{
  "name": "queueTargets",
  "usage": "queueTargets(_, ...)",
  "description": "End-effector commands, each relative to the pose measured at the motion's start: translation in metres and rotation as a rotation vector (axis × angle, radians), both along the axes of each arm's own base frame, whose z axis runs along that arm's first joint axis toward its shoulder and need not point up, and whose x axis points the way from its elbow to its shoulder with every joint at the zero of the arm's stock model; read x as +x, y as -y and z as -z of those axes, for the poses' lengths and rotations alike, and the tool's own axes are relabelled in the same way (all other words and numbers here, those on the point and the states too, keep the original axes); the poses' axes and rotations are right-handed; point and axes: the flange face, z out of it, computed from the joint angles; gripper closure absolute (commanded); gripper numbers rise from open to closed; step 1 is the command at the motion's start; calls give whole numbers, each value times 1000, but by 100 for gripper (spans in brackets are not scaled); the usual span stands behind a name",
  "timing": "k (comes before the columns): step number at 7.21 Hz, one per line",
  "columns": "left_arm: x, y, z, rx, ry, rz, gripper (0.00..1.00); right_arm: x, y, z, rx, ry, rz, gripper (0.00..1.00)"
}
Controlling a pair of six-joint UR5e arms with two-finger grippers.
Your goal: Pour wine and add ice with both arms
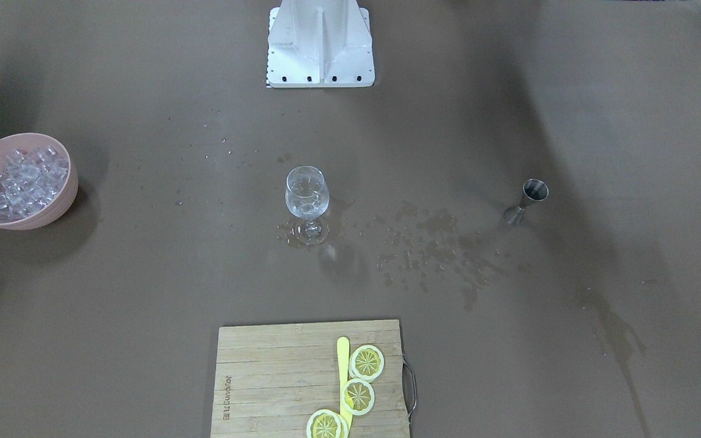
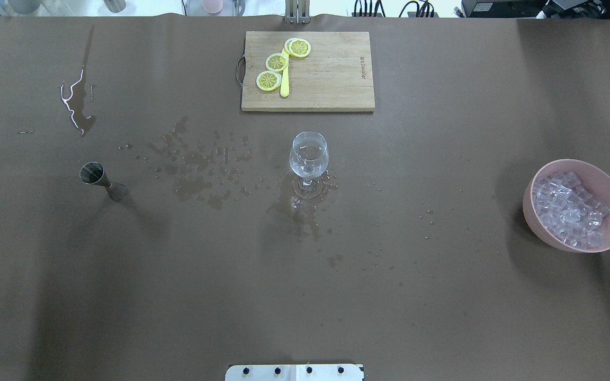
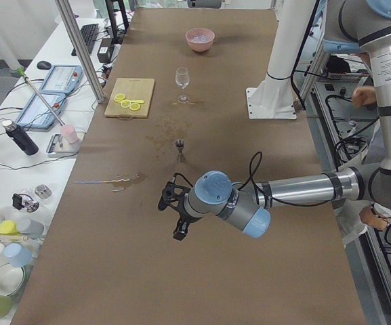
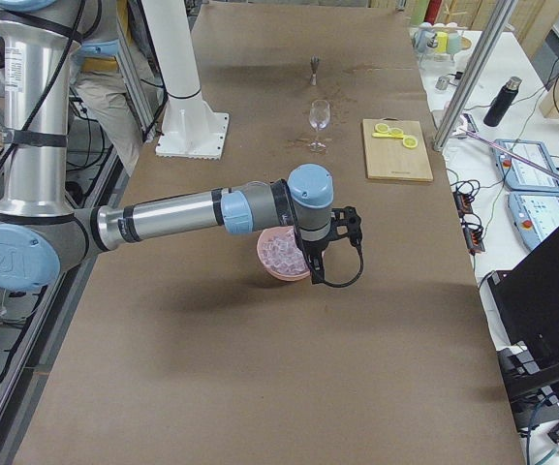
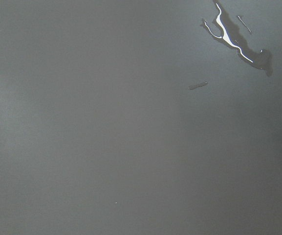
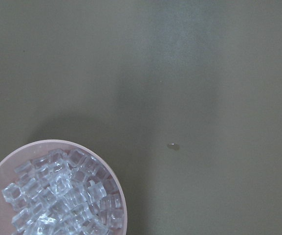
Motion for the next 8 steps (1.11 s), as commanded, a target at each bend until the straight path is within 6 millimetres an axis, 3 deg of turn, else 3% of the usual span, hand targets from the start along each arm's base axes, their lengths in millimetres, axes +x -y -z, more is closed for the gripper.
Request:
queueTargets(1, 0, -4, -3, 19, 7, 2, 1, 0, 0, 0, 0, 0, 0, 0)
queueTargets(6, -1, -10, -25, 26, 9, 1, 1, 0, 0, -2, -3, 0, 0, 0)
queueTargets(8, 0, -23, -49, 108, -2, 8, 1, -5, 0, -9, -22, -7, 7, 0)
